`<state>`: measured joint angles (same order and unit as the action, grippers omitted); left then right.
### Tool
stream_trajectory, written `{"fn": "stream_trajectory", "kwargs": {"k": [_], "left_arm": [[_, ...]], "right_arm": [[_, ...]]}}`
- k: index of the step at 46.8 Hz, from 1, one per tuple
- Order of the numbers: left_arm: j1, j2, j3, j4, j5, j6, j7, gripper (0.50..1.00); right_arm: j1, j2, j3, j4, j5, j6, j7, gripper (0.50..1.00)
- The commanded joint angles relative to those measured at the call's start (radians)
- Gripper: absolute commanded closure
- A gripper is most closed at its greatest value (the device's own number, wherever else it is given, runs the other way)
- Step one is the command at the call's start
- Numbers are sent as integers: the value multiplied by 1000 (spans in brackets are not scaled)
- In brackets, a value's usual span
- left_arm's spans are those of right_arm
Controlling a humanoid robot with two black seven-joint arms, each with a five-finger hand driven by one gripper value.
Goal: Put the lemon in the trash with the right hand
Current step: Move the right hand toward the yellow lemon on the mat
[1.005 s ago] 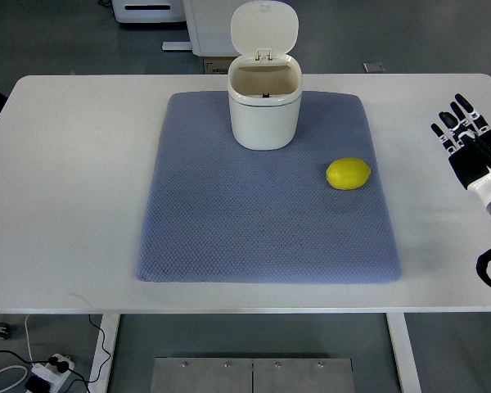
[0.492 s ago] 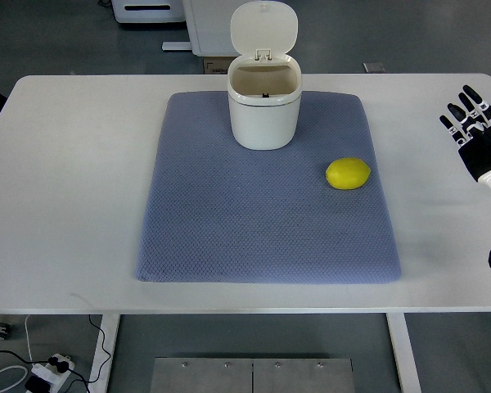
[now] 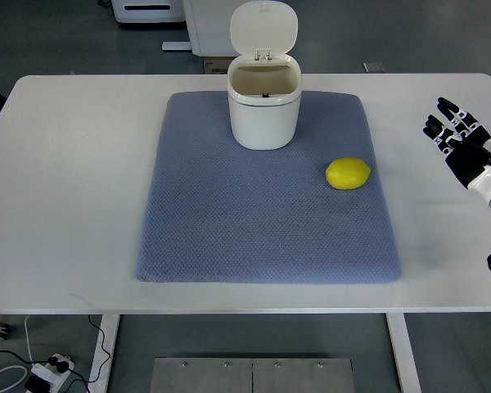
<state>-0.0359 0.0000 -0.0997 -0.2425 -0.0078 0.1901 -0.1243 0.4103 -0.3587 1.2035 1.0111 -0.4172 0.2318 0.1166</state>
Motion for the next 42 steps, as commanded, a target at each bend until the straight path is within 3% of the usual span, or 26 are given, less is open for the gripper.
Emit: {"fn": "stream_trajectory", "kwargs": {"k": [1, 8, 33, 42], "left_arm": [[-1, 0, 0, 0, 0, 0, 0, 500], [1, 0, 0, 0, 0, 0, 0, 500], [1, 0, 0, 0, 0, 0, 0, 500], [-1, 0, 0, -1, 0, 0, 0, 500]], "right_arm": [[13, -2, -45, 0, -21, 0, 35, 500], [41, -51, -156, -16, -58, -2, 113, 500], [172, -172, -416, -26, -46, -25, 107, 500], [265, -184, -591, -25, -45, -20, 159, 500]]}}
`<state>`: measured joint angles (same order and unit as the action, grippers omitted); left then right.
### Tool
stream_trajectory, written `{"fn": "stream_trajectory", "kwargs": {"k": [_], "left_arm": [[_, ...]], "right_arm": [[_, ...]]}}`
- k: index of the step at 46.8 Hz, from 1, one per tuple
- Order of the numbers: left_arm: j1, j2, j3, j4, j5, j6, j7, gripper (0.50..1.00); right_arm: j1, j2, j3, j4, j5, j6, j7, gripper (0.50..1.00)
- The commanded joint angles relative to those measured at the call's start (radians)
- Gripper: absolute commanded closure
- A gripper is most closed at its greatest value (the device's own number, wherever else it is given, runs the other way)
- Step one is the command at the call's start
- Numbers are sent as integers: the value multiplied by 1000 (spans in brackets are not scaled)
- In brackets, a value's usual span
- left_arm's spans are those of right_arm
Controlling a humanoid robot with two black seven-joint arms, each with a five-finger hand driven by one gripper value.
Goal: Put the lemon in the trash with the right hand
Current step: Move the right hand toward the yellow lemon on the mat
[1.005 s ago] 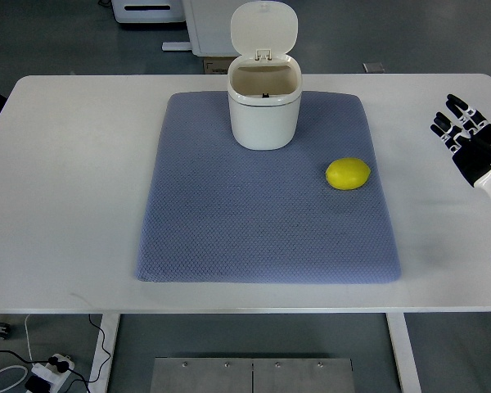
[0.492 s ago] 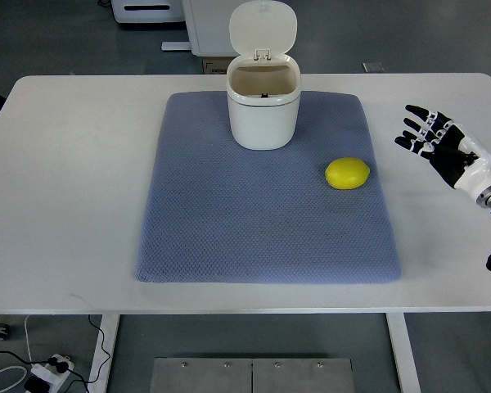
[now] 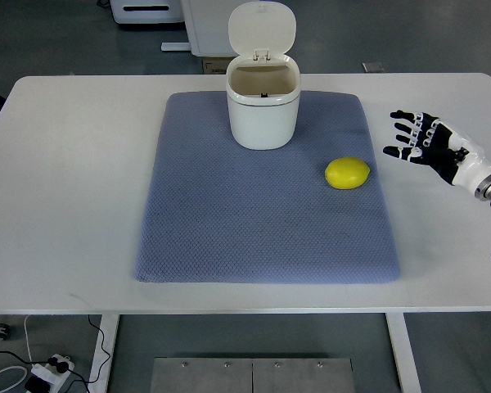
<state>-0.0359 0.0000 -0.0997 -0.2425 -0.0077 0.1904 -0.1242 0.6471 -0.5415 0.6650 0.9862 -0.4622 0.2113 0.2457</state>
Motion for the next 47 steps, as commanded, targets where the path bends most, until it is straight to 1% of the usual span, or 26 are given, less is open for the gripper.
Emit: {"fn": "stream_trajectory", "kwargs": {"k": [1, 10, 17, 27, 30, 33, 41, 47], "left_arm": [[1, 0, 0, 0, 0, 0, 0, 500], [-1, 0, 0, 0, 0, 0, 0, 500], [1, 0, 0, 0, 0, 0, 0, 500], [-1, 0, 0, 0, 0, 0, 0, 500], [-1, 0, 0, 0, 0, 0, 0, 500], [-1, 0, 0, 0, 0, 0, 0, 500], [1, 0, 0, 0, 0, 0, 0, 500], [1, 0, 0, 0, 0, 0, 0, 500]], "right_arm": [[34, -3, -65, 0, 1, 0, 40, 500], [89, -18, -154, 3, -1, -4, 49, 515], [135, -17, -223, -1, 1, -23, 49, 515], [137, -9, -237, -20, 50, -69, 72, 511], [137, -8, -239, -27, 53, -70, 72, 511], [137, -8, -257, -32, 53, -70, 72, 500], [152, -6, -314, -60, 53, -69, 70, 500], [157, 3, -312, -67, 54, -69, 72, 500]]}}
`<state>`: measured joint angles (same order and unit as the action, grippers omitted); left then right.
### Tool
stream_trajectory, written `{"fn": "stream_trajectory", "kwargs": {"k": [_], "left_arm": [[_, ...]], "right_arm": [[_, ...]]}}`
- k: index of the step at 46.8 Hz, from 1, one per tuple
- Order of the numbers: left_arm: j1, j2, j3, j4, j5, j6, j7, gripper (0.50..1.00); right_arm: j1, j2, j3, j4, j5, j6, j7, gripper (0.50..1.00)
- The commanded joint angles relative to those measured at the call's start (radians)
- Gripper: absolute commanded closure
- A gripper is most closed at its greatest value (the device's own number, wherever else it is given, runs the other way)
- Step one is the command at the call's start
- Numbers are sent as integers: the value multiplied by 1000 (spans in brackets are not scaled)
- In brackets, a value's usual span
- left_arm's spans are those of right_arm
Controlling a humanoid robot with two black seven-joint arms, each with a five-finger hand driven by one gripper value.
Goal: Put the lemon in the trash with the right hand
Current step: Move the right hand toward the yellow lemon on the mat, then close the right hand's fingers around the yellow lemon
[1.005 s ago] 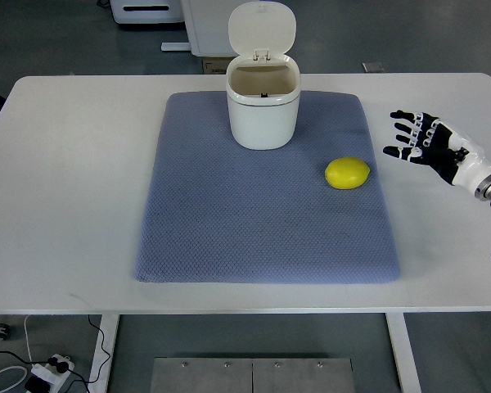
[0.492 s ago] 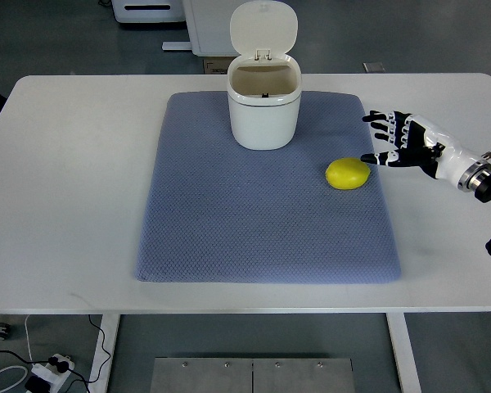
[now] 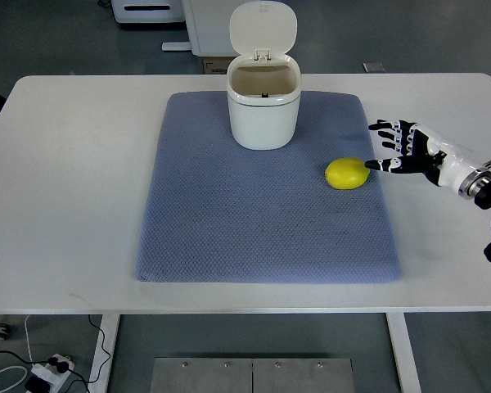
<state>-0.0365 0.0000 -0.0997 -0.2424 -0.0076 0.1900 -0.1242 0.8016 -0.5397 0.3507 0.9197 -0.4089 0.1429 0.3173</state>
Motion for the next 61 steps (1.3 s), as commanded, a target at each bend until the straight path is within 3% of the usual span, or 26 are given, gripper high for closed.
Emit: {"fn": "stream_trajectory", "kwargs": {"k": [1, 23, 39, 61], "left_arm": [[1, 0, 0, 0, 0, 0, 0, 500], [1, 0, 0, 0, 0, 0, 0, 500], [0, 0, 0, 0, 0, 0, 0, 500], [1, 0, 0, 0, 0, 0, 0, 500]], "right_arm": [[2, 3, 4, -1, 1, 0, 0, 500], [2, 6, -4, 4, -8, -5, 5, 513], [5, 24, -76, 8, -16, -75, 59, 536], [31, 44, -131, 21, -59, -74, 63, 536]]}}
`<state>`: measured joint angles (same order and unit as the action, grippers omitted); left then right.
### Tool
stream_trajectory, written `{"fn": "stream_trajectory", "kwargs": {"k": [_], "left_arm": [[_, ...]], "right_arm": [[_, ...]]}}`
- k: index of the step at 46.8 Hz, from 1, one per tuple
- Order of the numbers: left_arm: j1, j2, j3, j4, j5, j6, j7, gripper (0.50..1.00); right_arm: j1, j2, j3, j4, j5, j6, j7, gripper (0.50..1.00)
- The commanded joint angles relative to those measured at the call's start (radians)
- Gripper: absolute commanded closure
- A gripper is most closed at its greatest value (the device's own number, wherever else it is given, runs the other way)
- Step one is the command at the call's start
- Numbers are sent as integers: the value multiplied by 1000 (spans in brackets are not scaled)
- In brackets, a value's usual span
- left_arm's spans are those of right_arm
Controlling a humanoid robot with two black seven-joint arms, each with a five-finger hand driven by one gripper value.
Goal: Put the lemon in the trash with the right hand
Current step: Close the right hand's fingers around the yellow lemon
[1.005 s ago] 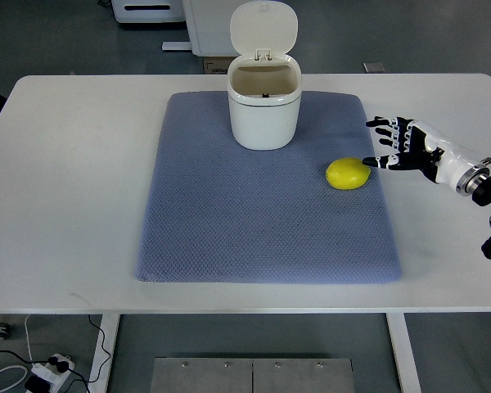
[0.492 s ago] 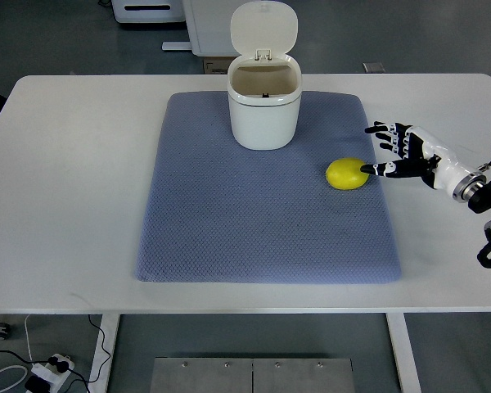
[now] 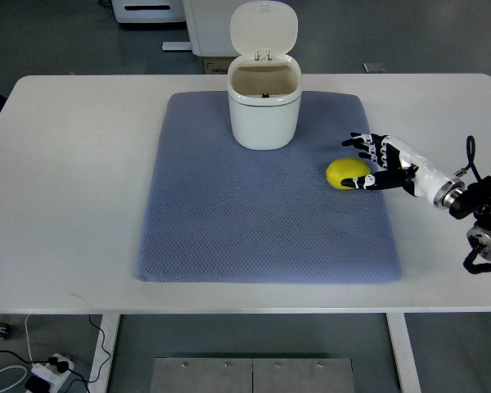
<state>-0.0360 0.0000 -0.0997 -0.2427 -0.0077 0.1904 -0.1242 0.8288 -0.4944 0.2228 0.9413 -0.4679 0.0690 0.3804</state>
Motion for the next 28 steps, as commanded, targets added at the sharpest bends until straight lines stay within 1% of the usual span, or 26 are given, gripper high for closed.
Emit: {"fn": "stream_trajectory", "kwargs": {"k": [1, 14, 23, 28], "left_arm": [[1, 0, 0, 0, 0, 0, 0, 500], [1, 0, 0, 0, 0, 0, 0, 500], [1, 0, 0, 0, 0, 0, 0, 500], [1, 0, 0, -1, 0, 0, 0, 500]], "right_arm": [[4, -1, -5, -1, 0, 0, -2, 538], [4, -1, -28, -6, 0, 0, -2, 563], [0, -1, -28, -10, 0, 0, -2, 567], [0, 0, -28, -13, 0, -2, -2, 578]]}}
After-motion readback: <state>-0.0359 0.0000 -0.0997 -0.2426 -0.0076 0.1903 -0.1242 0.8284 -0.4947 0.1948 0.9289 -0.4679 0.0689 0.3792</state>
